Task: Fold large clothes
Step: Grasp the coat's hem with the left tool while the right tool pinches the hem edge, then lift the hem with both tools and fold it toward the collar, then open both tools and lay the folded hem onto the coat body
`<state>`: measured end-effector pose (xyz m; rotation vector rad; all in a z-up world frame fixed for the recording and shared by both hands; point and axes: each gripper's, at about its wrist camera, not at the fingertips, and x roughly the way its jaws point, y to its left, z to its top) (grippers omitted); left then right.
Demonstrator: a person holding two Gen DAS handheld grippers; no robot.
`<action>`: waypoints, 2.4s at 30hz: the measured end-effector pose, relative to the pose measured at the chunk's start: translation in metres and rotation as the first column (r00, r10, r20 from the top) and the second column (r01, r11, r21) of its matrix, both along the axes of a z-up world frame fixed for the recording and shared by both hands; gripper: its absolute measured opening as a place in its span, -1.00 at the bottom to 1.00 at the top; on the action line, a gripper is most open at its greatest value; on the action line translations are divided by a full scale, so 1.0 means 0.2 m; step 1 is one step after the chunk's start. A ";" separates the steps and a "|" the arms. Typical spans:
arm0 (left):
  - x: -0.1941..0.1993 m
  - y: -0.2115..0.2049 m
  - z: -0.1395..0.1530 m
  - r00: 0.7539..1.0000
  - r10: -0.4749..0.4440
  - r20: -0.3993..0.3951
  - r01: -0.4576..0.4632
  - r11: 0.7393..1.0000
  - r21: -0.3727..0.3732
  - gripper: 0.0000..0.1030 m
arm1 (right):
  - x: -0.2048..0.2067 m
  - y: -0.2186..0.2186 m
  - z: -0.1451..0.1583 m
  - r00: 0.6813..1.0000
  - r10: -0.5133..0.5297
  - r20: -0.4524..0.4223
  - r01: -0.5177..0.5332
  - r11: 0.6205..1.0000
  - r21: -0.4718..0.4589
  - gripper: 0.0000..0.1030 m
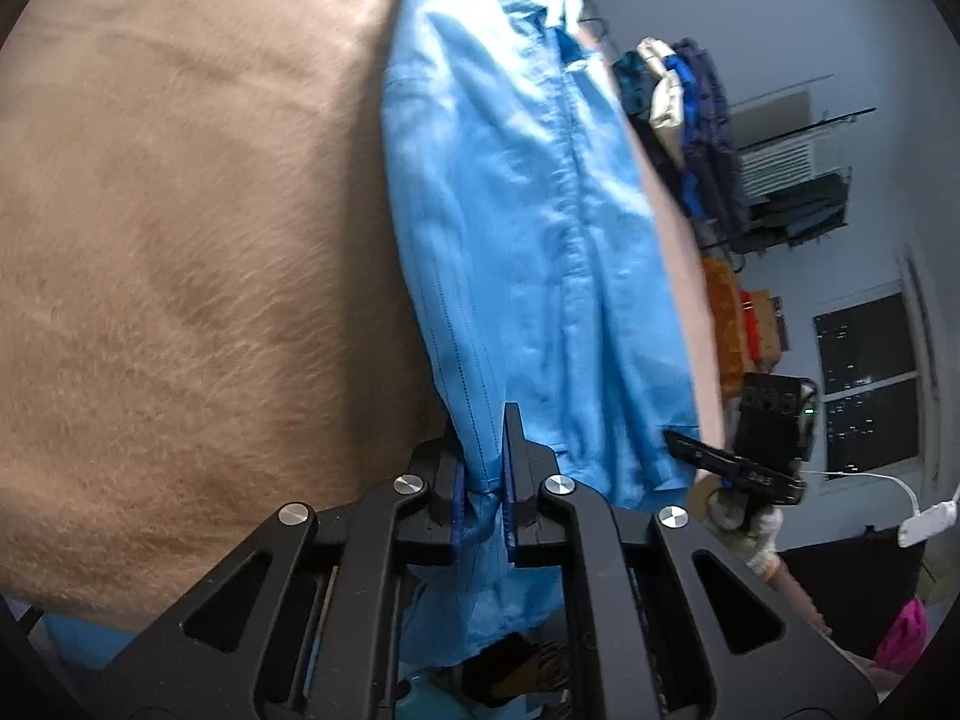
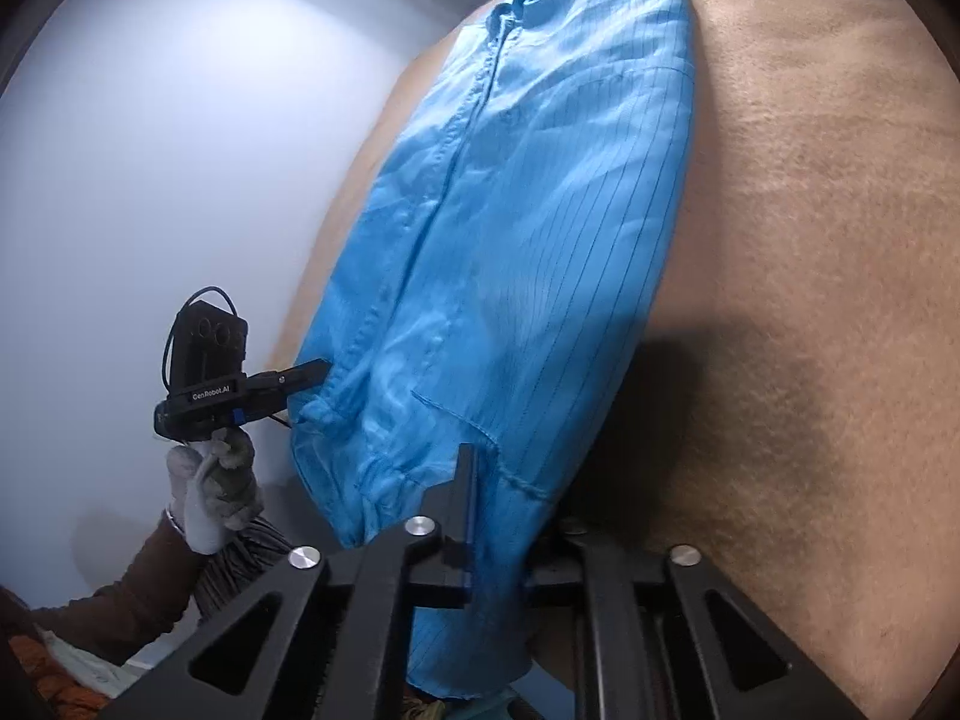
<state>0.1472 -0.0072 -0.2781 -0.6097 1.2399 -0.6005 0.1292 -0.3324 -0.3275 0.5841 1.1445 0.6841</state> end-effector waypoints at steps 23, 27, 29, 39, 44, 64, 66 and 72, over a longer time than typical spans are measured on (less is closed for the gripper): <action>0.62 -0.09 0.38 0.978 0.125 0.168 -0.102 0.985 -0.137 -0.92 | 0.55 -0.15 0.41 0.962 -0.180 0.205 0.170 0.983 0.068 -0.95; 0.76 -0.07 0.33 0.971 0.178 0.156 -0.154 0.976 -0.153 -0.92 | 0.71 -0.15 0.39 0.953 -0.219 0.208 0.214 0.976 0.048 -0.95; 0.82 -0.07 0.28 0.970 0.195 0.144 -0.174 0.973 -0.149 -0.91 | 0.79 -0.14 0.38 0.949 -0.225 0.222 0.227 0.974 0.017 -0.95; 0.97 -0.06 0.05 0.967 0.234 0.104 -0.233 0.972 -0.020 -0.91 | 0.99 -0.13 0.17 0.954 -0.262 0.147 0.277 0.957 -0.088 -0.95; 0.98 -0.02 0.01 0.968 0.242 0.068 -0.241 0.970 -0.016 -0.85 | 1.00 -0.14 0.13 0.959 -0.253 0.126 0.265 0.960 -0.087 -0.77; 0.65 0.05 0.15 0.992 0.078 0.103 -0.078 0.997 -0.006 -0.11 | 0.53 -0.09 0.33 0.967 0.031 0.253 0.007 0.989 -0.148 -0.10; 0.65 0.02 0.10 0.996 0.055 0.073 -0.055 0.998 -0.006 -0.11 | 0.53 -0.06 0.30 0.970 0.049 0.238 -0.009 0.986 -0.167 -0.10; 0.72 -0.06 0.06 0.998 0.050 0.032 -0.048 0.996 -0.071 -0.11 | 0.58 0.04 0.27 0.962 0.102 0.254 -0.046 0.974 -0.220 -0.25</action>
